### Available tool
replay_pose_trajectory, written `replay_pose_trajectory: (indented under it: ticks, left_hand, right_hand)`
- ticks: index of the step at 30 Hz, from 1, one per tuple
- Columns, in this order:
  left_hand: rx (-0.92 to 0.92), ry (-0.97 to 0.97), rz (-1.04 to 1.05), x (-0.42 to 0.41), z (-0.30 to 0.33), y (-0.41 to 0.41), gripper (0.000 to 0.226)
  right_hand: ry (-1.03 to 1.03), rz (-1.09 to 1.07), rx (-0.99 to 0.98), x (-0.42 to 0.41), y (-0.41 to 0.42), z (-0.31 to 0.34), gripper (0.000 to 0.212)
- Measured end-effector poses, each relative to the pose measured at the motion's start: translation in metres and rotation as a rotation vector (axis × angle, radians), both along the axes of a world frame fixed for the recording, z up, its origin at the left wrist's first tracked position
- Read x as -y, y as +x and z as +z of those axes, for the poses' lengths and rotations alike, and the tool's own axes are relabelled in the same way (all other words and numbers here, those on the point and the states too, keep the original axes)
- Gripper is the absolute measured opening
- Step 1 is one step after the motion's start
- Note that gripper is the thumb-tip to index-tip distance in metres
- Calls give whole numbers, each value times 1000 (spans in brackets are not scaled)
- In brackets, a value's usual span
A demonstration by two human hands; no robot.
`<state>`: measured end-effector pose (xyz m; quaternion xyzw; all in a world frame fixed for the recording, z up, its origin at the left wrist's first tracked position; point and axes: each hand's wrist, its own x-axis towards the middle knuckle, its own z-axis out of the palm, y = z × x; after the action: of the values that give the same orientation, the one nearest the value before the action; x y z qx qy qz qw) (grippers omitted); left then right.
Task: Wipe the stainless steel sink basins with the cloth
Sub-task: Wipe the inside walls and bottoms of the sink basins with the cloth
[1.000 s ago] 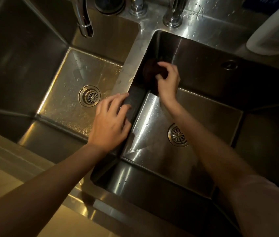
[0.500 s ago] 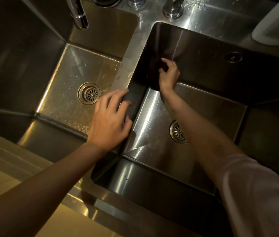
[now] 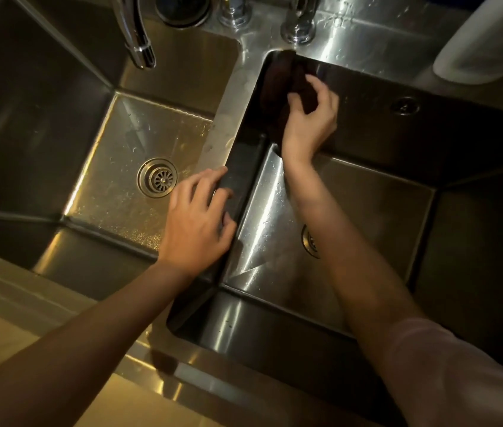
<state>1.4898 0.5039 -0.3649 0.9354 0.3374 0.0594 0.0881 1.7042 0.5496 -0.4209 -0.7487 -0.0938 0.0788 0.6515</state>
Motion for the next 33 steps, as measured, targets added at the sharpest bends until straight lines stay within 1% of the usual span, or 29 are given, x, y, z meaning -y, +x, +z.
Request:
replay_pose_trajectory:
  ticks: [3,5,8,10,13,16,19,22,26,30,33]
  left_hand:
    - [-22,-15,2,-1,0,0,28]
    - [-32,-35,7,-1,2,0,29]
    - [21,-74,15,0,7,0,30]
    - [91,-114,39,-1,10,-2,31]
    - [155,-124,34,-7,16,-2,31]
    - [202,-96,-92,-27,24,7,27]
    - [196,-55,-266,-55,26,22,28]
    - [147,-24,-398,-77,23,42,28]
    - [104,22,-527,-88,17,64,28]
    - [-32,78,-611,-95,12,73,29]
    - [-58,57,-571,-97,9,72,26]
  right_hand:
    - [90,-112,41,-4,-2,21,28]
    - [70,-148,22,-8,-7,19,28]
    - [-64,-95,-26,-13,-16,-6,31]
    - [-225,-31,-94,-14,-13,-34,33]
    - [-456,35,-136,-7,-4,-77,36]
    - [-577,39,-178,-1,4,-104,36]
    - [-604,20,-193,1,7,-107,35]
    - [-551,-12,-117,6,3,-89,32]
    - [-353,-73,46,12,3,-45,28]
    - [-161,-189,12,10,1,-3,29]
    - [-61,-243,-24,10,2,8,28]
